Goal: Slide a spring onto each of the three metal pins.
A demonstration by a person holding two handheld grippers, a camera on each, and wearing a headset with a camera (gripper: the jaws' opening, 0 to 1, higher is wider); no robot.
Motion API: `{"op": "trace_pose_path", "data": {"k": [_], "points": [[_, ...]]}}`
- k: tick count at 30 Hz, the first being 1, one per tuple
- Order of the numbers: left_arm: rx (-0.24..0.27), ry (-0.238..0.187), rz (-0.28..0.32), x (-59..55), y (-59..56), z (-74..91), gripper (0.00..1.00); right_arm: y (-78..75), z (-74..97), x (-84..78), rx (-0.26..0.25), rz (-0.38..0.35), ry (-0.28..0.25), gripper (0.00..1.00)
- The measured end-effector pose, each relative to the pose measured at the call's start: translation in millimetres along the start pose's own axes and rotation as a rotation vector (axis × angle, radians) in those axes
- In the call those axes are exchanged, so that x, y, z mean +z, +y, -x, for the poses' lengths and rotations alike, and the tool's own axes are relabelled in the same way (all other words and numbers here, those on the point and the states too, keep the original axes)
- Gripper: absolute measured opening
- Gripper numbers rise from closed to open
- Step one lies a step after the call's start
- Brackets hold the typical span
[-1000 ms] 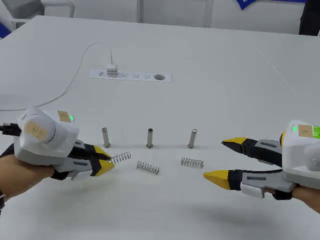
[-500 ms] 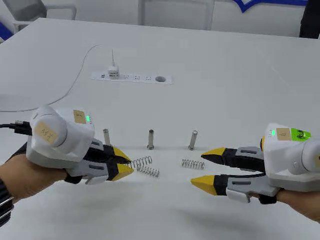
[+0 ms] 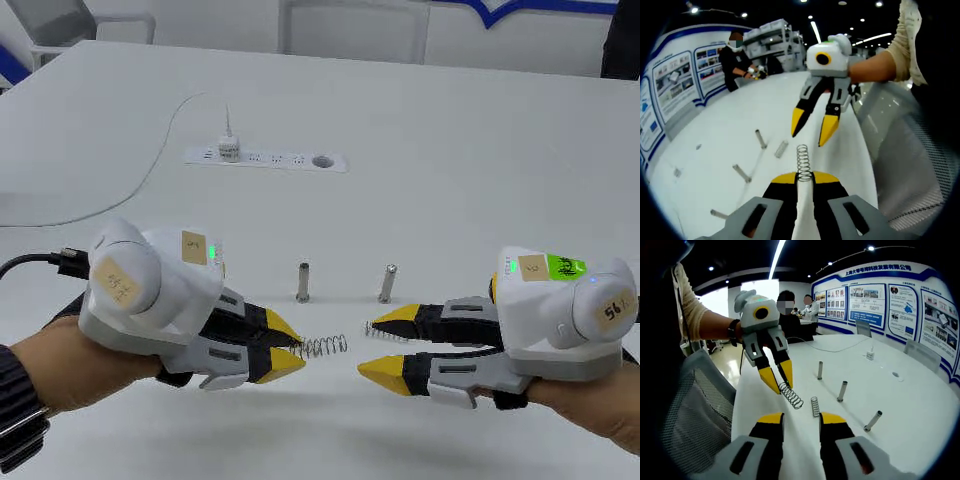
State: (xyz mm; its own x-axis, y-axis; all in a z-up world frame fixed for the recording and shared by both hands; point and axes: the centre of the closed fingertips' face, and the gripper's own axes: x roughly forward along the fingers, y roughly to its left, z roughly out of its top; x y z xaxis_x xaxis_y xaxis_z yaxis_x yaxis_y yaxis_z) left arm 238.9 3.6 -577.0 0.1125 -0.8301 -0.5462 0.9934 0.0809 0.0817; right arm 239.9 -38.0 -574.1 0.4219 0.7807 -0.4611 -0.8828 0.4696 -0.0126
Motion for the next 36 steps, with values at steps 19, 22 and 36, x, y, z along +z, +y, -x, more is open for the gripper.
{"op": "trace_pose_path", "data": {"k": [19, 22, 36], "points": [[-0.054, -0.020, -0.047, 14.6, -16.0, -4.5, 0.10, 16.5, -4.6, 6.0, 0.059, 0.048, -0.014, 0.18], [-0.059, -0.027, -0.046, 16.0, -16.9, -4.6, 0.10, 18.1, -4.7, 5.4, 0.066, 0.052, -0.009, 0.15], [-0.058, -0.023, -0.031, 10.4, -17.2, -5.8, 0.10, 23.7, -2.3, 14.5, 0.092, 0.045, -0.004, 0.13]]}}
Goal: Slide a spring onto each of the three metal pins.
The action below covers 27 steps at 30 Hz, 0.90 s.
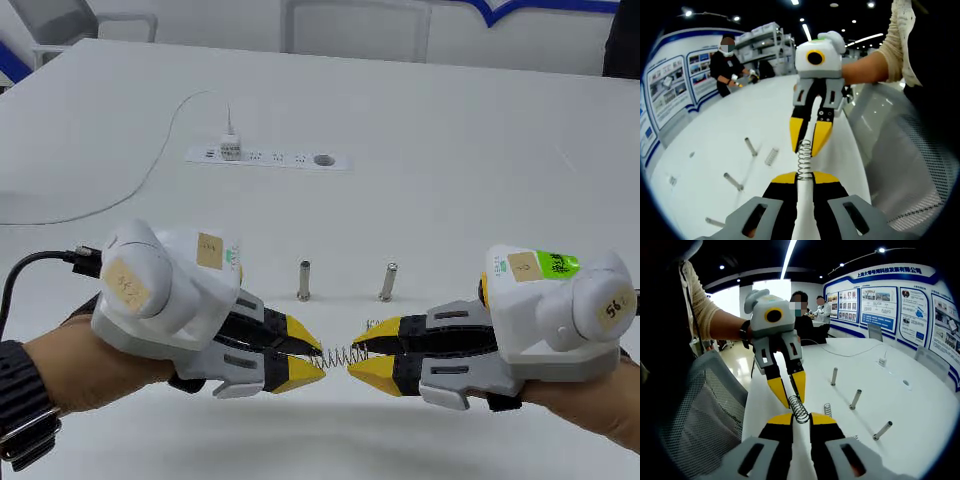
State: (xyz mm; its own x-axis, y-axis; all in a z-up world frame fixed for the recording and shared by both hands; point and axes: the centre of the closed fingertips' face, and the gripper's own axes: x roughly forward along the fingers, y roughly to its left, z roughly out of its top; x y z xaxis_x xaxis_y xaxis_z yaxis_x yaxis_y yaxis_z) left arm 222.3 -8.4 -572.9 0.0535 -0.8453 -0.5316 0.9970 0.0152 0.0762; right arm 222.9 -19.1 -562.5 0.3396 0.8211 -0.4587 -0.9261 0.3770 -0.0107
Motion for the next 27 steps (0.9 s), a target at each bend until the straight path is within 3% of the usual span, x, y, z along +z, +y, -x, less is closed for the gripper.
{"op": "trace_pose_path", "data": {"k": [27], "points": [[0.054, -0.054, 0.082, -3.9, 3.7, -4.8, 0.09, 7.4, -12.7, 33.0, 0.019, 0.046, -0.029, 0.12]]}}
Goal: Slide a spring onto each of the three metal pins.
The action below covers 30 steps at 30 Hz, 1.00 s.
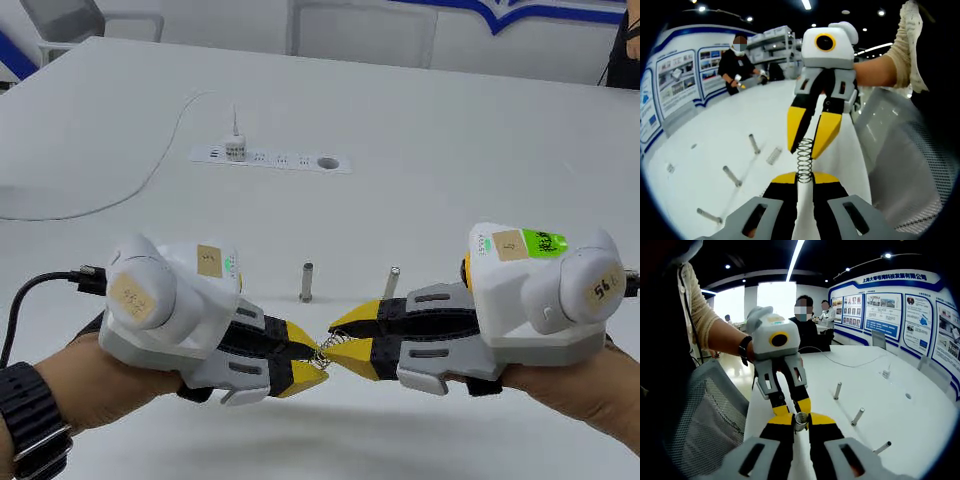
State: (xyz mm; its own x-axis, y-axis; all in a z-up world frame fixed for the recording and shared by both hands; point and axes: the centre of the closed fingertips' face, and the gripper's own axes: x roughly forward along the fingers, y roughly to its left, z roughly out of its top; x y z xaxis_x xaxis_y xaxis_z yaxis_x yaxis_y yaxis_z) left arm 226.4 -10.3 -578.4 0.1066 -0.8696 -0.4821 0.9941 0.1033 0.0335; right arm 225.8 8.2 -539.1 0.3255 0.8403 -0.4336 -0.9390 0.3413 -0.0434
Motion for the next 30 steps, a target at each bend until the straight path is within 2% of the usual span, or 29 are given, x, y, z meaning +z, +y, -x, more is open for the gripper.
{"op": "trace_pose_path", "data": {"k": [9, 20, 30], "points": [[0.013, -0.017, 0.021, -0.4, 0.4, -1.0, 0.10, 2.6, -9.9, 5.6, 0.015, 0.021, 0.002, 0.11], [0.047, -0.045, 0.039, -0.9, 3.2, 1.7, 0.11, -0.3, -12.0, 5.8, 0.011, 0.016, 0.009, 0.11], [0.092, -0.077, 0.079, -3.3, 9.2, 9.5, 0.22, -3.2, -11.4, 4.1, 0.004, 0.014, 0.017, 0.11]]}}
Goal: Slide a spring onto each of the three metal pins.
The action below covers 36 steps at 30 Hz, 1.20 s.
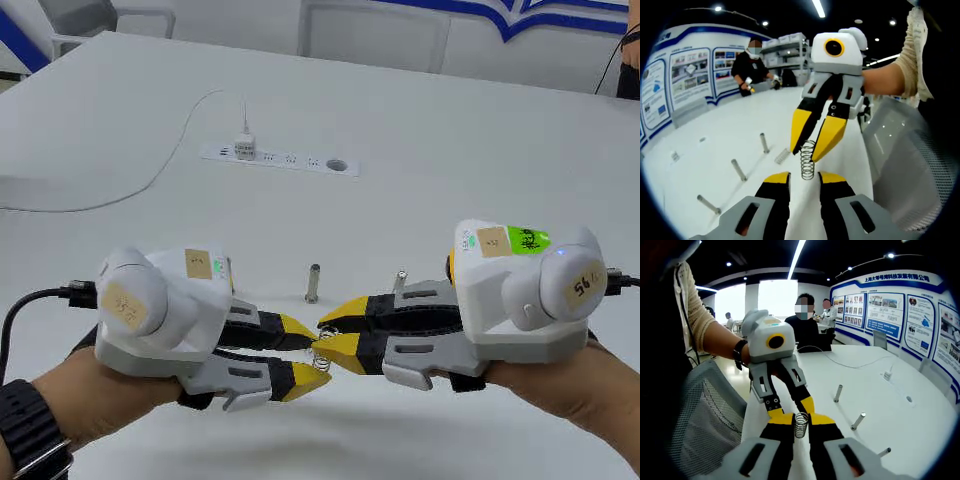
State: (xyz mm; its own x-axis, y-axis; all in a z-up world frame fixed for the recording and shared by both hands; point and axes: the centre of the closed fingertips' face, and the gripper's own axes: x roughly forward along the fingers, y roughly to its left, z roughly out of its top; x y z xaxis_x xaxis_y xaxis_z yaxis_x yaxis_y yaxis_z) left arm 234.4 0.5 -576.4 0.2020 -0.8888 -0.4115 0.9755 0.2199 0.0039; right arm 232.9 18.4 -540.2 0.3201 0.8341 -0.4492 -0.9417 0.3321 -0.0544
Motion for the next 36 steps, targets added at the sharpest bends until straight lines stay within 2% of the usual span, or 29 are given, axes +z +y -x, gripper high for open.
{"op": "trace_pose_path", "data": {"k": [6, 16, 22, 26, 36], "points": [[0.037, -0.018, 0.037, -4.6, 6.3, 6.7, 0.30, -7.0, 2.1, 2.9, -0.015, -0.003, -0.008, 0.11], [0.118, -0.042, 0.074, -11.6, 21.5, 18.6, 0.43, -27.2, 15.3, 5.9, -0.067, -0.004, -0.017, 0.11], [0.171, -0.048, 0.094, -15.6, 32.0, 27.8, 0.51, -42.7, 25.8, 8.6, -0.109, -0.007, -0.028, 0.11], [0.189, -0.048, 0.105, -18.7, 36.0, 33.4, 0.56, -52.0, 33.5, 11.1, -0.137, -0.010, -0.036, 0.11], [0.247, -0.038, 0.138, -33.1, 46.8, 51.1, 0.63, -85.4, 58.7, 13.2, -0.232, -0.024, -0.053, 0.11]]}}
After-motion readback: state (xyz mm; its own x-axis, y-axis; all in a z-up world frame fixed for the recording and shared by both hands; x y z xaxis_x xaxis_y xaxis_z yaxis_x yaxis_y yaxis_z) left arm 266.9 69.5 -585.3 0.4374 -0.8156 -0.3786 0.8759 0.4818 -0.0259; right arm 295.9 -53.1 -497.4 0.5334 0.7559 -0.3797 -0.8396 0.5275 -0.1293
